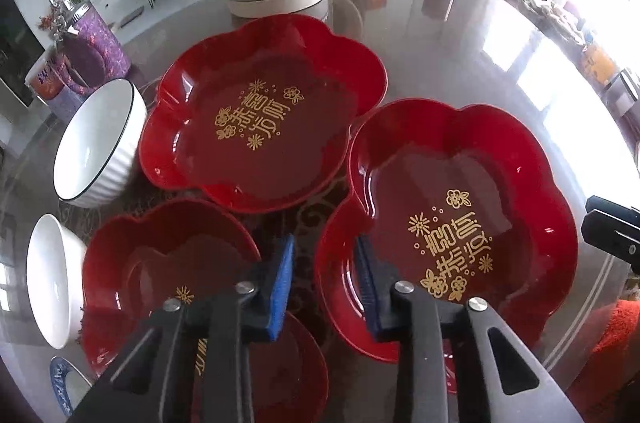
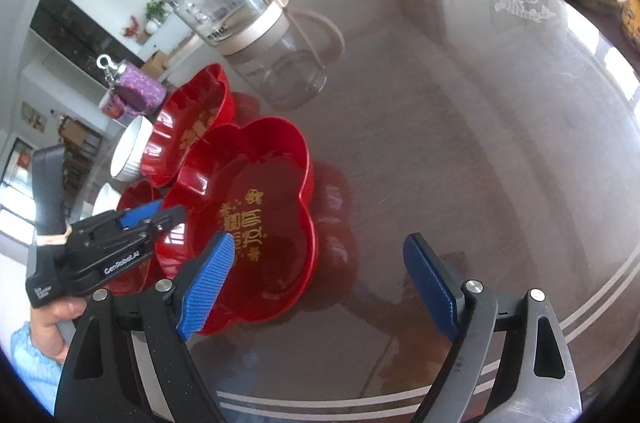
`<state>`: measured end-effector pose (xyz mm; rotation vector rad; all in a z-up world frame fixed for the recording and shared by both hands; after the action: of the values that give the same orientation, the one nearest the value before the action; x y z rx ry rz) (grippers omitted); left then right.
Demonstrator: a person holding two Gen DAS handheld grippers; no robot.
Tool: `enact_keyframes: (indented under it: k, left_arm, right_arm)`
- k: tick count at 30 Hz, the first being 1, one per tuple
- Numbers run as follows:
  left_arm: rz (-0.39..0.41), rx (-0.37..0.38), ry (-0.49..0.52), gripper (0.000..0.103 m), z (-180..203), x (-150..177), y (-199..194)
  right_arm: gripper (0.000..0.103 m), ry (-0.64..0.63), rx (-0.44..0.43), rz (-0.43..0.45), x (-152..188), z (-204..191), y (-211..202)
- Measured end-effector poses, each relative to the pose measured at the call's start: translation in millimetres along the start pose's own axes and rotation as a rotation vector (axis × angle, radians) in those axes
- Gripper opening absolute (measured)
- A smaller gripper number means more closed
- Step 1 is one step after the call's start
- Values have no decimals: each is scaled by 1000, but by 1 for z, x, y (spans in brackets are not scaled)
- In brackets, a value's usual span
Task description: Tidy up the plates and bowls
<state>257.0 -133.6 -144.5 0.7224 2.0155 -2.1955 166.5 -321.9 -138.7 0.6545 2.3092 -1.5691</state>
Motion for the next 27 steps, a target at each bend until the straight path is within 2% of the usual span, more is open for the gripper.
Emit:
enact_keyframes:
  k: [2, 3, 4, 5, 10, 11, 12, 13, 15, 17, 20, 23, 27]
  left_arm:
    - [-33, 20, -16, 23, 3, 2, 7]
    - [-37, 18, -23, 21, 3, 4, 10]
    - [-33, 11, -25, 21, 3, 5, 11]
    - [-20, 12, -25, 17, 3, 6, 12]
    - [-16, 51, -72, 13, -2, 8, 13]
    - [-17, 60, -82, 12, -2, 10, 12]
    - [-19, 75, -89, 11, -2, 11, 11]
    - [-17, 81, -93, 10, -1, 14, 7]
    - [14, 78, -88, 10, 3, 19, -5]
    - [38, 107, -96, 10, 9, 25, -19]
    - [87, 158, -106, 10, 26, 28, -40]
    - [129, 166, -108, 10, 46, 27, -47]
    - [107, 198, -118, 10, 73, 26, -32]
  right_arm:
    - [80, -6, 5, -10, -2, -1, 5]
    - [62, -10, 9, -19, -2, -2, 7]
    - [27, -14, 15, -28, -3, -2, 11]
    - [17, -16, 18, -36, -3, -3, 14]
    - [26, -25, 69, -58, -6, 0, 28]
    - [21, -22, 64, -66, -5, 0, 31]
    - [10, -21, 44, -67, -5, -1, 33]
    - [7, -31, 56, -65, -6, -3, 32]
    - [8, -68, 85, -46, -7, -7, 26]
    - [8, -82, 89, -16, -10, -6, 14]
    - [10, -99, 100, 33, -21, 1, -6]
    - [12, -99, 130, 64, -29, 15, -21]
    - [15, -34, 167, 102, -25, 43, -31]
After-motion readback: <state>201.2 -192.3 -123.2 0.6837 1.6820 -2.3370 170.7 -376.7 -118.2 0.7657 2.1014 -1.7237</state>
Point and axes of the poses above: each gripper's, at about its wrist camera, not at the fingertips, and y roughly the way its jaws point, z to its right, x to its underside, the point moved 5 cm from there along y, roughly the way its jaws point, and after that the axes turned 9 degrees about -y, right-handed, at the moved point
